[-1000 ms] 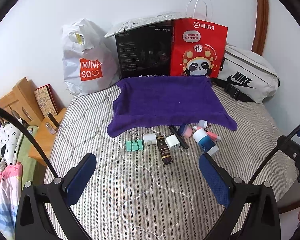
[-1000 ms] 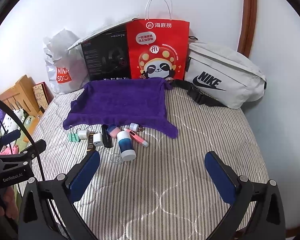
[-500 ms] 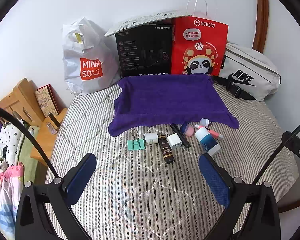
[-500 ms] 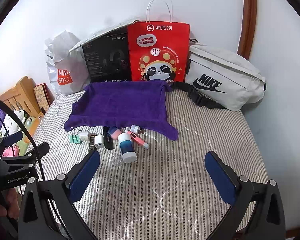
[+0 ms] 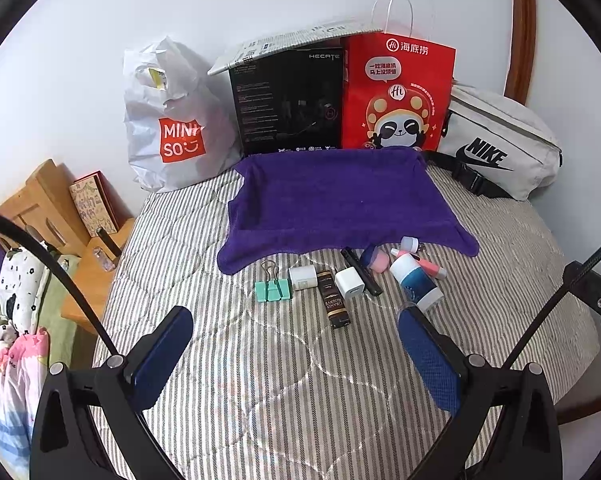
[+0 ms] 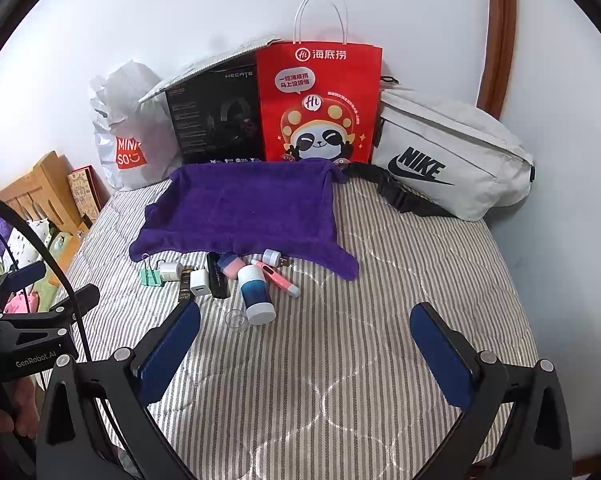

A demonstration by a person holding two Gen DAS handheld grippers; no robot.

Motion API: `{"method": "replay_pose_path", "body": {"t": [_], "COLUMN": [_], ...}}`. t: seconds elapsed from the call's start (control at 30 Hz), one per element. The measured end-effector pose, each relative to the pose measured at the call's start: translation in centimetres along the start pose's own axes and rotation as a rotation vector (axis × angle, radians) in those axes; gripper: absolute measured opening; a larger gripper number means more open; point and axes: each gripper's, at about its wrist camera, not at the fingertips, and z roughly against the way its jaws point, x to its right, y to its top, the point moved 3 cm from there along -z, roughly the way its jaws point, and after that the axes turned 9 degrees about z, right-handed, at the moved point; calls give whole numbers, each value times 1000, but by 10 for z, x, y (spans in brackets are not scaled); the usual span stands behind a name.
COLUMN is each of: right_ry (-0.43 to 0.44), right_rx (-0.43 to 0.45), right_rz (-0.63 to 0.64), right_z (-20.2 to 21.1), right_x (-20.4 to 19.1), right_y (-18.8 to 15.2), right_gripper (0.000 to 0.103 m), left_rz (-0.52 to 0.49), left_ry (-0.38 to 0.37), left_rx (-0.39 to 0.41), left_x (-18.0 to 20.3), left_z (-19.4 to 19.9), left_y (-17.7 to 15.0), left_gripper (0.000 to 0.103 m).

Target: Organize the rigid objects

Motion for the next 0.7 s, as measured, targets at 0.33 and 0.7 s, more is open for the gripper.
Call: {"method": "replay_pose_path", "body": {"t": [0.33, 0.7], "right_ry": [-1, 2], "right_rx": [-5, -9], "right_rz": [-1, -3], "right_z": [-2, -4], "right_x": [0, 0], "right_y": [-1, -1], "right_gripper": [103, 103], "left_rz": [3, 0], "left_ry": [7, 7], "left_rx": [4, 3], "left_x": [-2, -2], "left_z": [1, 3], "left_y": [-2, 1], "left_gripper": [103, 103]}}
